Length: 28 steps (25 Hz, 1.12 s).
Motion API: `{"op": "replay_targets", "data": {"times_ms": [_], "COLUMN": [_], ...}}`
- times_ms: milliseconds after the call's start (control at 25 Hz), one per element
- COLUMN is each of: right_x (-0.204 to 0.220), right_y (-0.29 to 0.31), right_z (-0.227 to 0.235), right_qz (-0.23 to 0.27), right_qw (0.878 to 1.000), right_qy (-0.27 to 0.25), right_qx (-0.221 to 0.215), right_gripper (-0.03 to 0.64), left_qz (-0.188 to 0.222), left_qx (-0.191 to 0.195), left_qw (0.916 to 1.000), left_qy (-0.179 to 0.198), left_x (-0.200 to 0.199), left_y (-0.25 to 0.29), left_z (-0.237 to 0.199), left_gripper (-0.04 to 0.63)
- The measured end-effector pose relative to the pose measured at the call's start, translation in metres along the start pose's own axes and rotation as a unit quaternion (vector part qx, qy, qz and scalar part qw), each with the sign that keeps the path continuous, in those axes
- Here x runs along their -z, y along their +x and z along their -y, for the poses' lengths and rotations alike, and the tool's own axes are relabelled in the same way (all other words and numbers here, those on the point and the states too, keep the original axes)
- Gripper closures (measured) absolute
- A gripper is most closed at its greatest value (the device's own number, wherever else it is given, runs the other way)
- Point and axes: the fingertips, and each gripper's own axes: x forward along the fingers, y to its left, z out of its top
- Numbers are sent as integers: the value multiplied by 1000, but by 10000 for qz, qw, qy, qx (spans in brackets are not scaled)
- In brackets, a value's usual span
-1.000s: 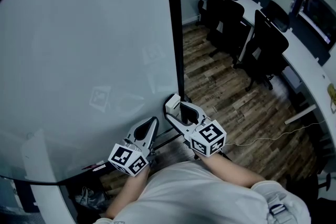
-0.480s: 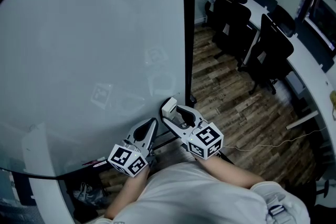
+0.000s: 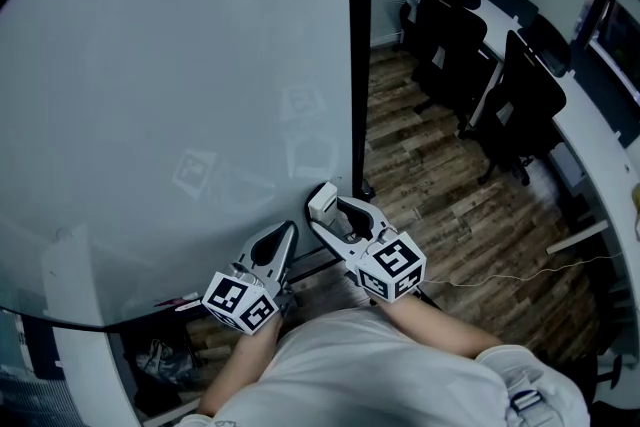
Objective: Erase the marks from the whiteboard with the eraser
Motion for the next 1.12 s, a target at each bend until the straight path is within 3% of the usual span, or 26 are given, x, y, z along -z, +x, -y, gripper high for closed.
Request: {"op": "replay_targets", "data": {"times_ms": [560, 1120], "right_x": [-9, -5], "right_y": [-24, -13], "right_z": [36, 19], "right_qz": [230, 167], "right_qw": [9990, 9994], "right_qy": [45, 184], "right_qx": [383, 221], "right_gripper": [383, 383], "left_qz": [2, 10], "left_qx": [46, -154], "left_qw": [10000, 9999], "left_qy": [15, -4], "left_x": [7, 5], "left_y": [5, -17], "left_z": [12, 6], "left_gripper": [588, 588]}}
